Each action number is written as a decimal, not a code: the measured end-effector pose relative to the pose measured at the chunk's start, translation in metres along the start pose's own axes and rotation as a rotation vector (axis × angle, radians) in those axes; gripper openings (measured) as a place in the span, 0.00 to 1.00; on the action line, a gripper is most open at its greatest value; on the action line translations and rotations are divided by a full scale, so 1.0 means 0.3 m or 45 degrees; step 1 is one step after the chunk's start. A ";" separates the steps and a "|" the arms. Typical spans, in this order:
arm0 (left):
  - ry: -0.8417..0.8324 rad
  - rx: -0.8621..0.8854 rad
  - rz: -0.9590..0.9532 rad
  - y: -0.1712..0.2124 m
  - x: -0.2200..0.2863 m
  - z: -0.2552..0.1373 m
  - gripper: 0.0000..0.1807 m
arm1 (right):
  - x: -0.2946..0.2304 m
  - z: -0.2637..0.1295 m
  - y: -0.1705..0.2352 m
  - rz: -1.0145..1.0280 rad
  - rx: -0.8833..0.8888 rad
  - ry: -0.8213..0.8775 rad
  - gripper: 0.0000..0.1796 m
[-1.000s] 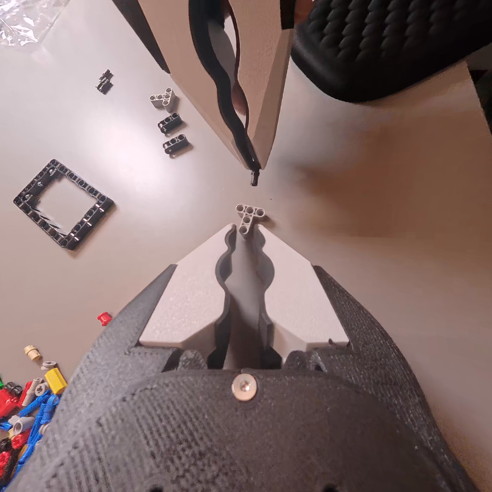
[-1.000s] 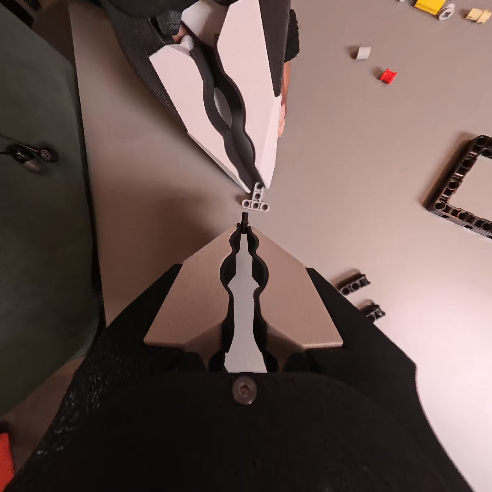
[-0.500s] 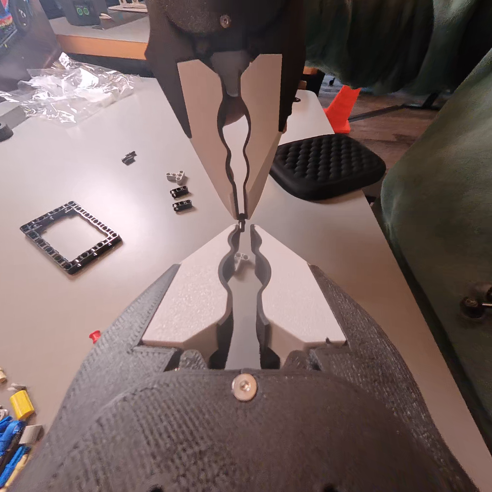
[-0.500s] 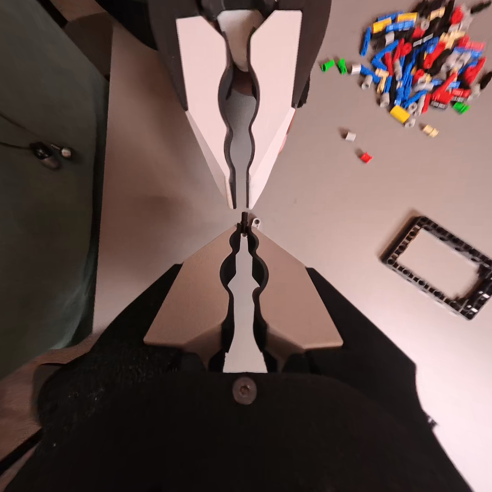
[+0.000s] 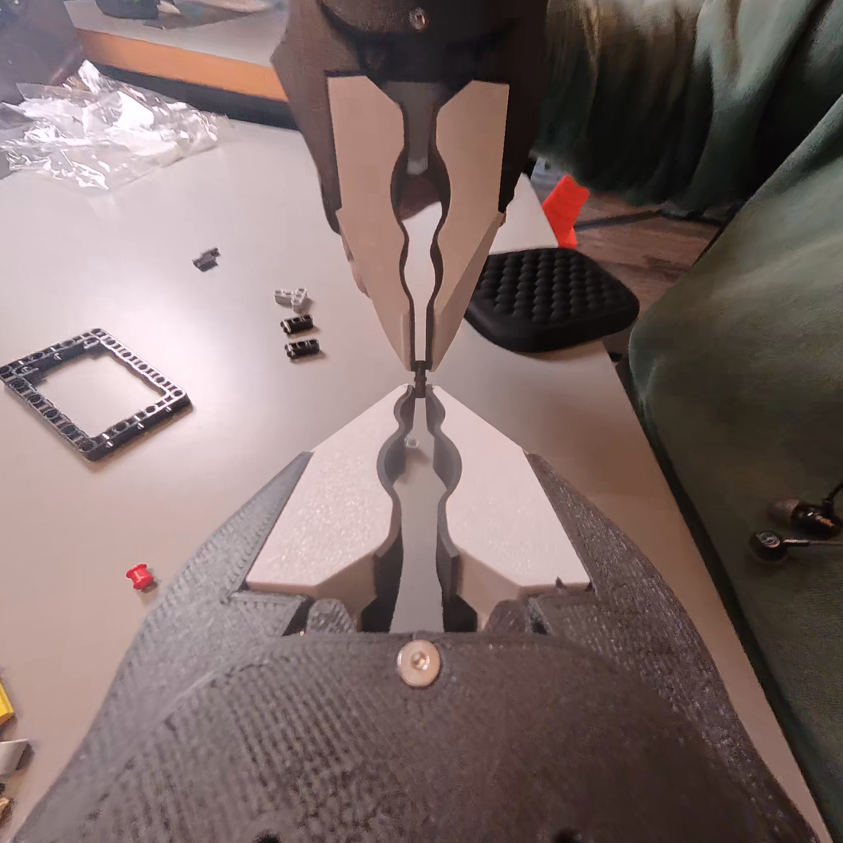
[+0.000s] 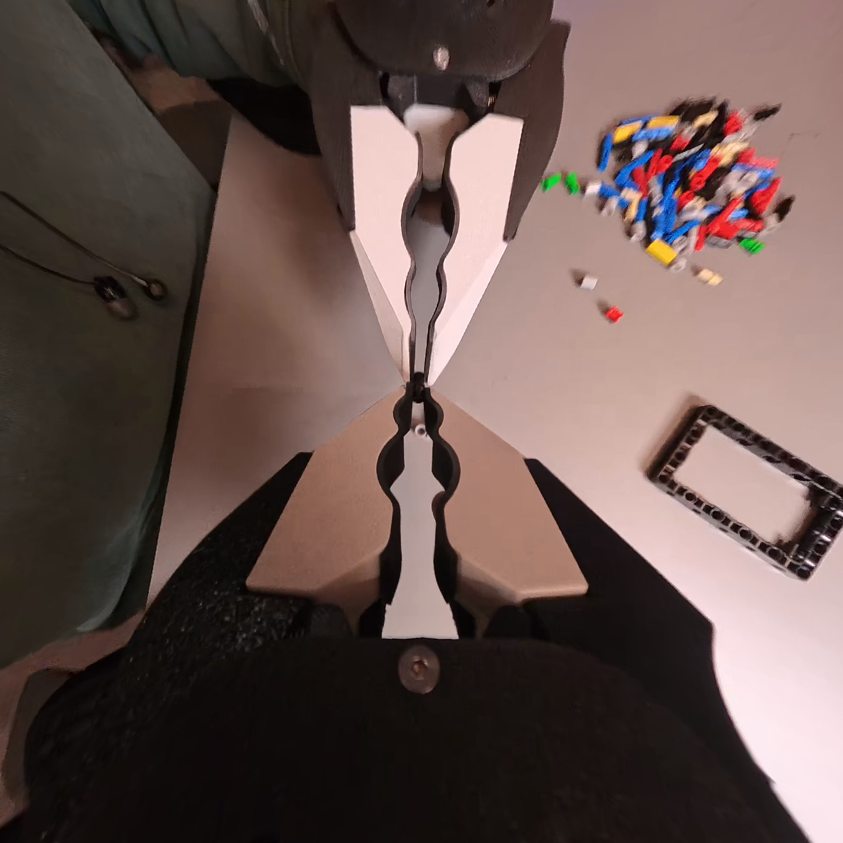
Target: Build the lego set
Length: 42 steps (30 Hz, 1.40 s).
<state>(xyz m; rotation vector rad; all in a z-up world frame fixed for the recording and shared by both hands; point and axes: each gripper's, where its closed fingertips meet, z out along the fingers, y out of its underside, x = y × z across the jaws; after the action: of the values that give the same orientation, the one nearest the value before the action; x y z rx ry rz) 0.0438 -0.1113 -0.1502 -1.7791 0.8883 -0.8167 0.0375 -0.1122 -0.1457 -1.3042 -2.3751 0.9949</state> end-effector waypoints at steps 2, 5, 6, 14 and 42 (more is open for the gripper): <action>0.010 0.103 -0.048 -0.044 -0.007 -0.021 0.02 | 0.009 -0.036 -0.055 0.044 0.209 0.020 0.02; 0.037 0.278 -0.106 -0.114 -0.013 -0.062 0.02 | 0.010 -0.111 -0.133 0.174 0.601 0.015 0.08; 0.043 0.324 -0.121 -0.131 -0.015 -0.073 0.02 | 0.018 -0.125 -0.138 0.207 0.689 0.042 0.09; 0.081 0.377 -0.153 -0.145 -0.005 -0.072 0.02 | 0.024 -0.121 -0.135 0.269 0.877 0.162 0.02; -0.115 -0.389 0.055 0.171 -0.051 0.005 0.11 | 0.046 0.118 0.134 0.256 -0.057 0.318 0.01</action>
<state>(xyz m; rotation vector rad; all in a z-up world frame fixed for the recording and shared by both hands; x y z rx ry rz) 0.0263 -0.1122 -0.2008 -2.0356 1.0295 -0.5909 0.0373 -0.1021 -0.2000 -1.6060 -2.1235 0.7792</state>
